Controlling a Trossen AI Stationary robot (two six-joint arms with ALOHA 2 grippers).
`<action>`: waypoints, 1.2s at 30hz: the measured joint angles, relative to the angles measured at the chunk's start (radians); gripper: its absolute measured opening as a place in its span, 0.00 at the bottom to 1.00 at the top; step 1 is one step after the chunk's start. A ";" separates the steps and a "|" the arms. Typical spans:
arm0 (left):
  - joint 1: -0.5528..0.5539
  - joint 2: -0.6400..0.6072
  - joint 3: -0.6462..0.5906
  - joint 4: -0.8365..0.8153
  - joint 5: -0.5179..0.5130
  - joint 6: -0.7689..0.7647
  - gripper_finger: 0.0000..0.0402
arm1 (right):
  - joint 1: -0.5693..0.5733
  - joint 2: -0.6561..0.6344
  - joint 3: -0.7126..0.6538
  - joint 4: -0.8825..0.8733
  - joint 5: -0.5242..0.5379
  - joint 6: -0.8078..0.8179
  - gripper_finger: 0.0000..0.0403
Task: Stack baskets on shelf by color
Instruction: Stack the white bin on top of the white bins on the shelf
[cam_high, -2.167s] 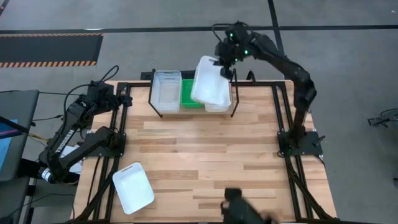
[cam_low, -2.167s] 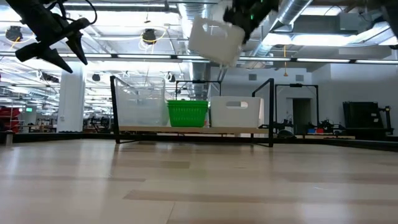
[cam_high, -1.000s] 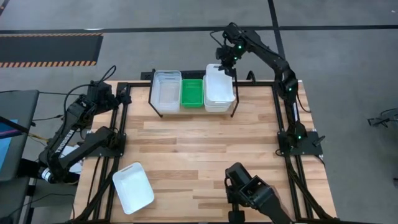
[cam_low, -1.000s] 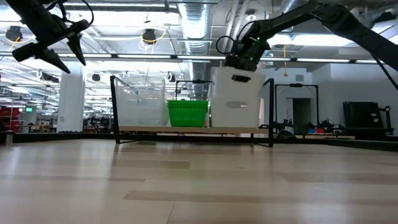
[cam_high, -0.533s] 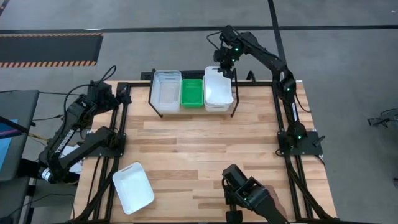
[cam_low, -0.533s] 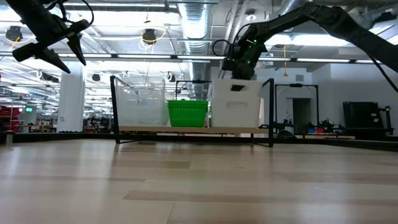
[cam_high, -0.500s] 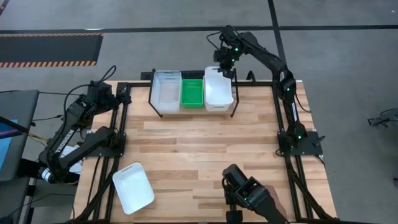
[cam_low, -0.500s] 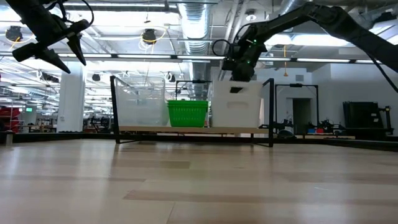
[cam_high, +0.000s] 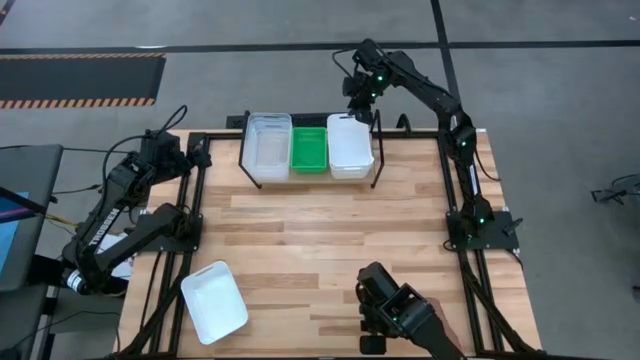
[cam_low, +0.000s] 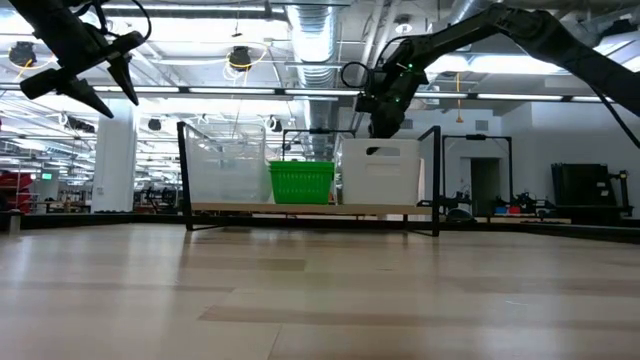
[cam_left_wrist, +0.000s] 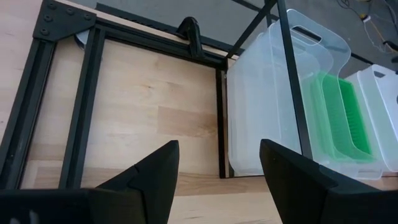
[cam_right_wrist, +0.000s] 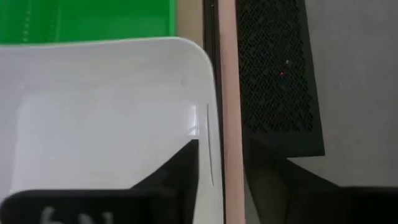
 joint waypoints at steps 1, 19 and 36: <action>0.000 0.000 0.000 0.000 0.000 0.000 0.53 | 0.000 0.000 0.000 0.006 0.000 0.018 0.37; -0.016 0.000 0.000 -0.025 0.506 0.185 0.53 | 0.136 -0.185 0.092 -0.025 -0.031 0.309 0.56; -0.711 0.094 0.140 -0.081 0.424 -0.115 0.53 | 0.374 -0.339 0.092 -0.080 -0.016 0.416 0.55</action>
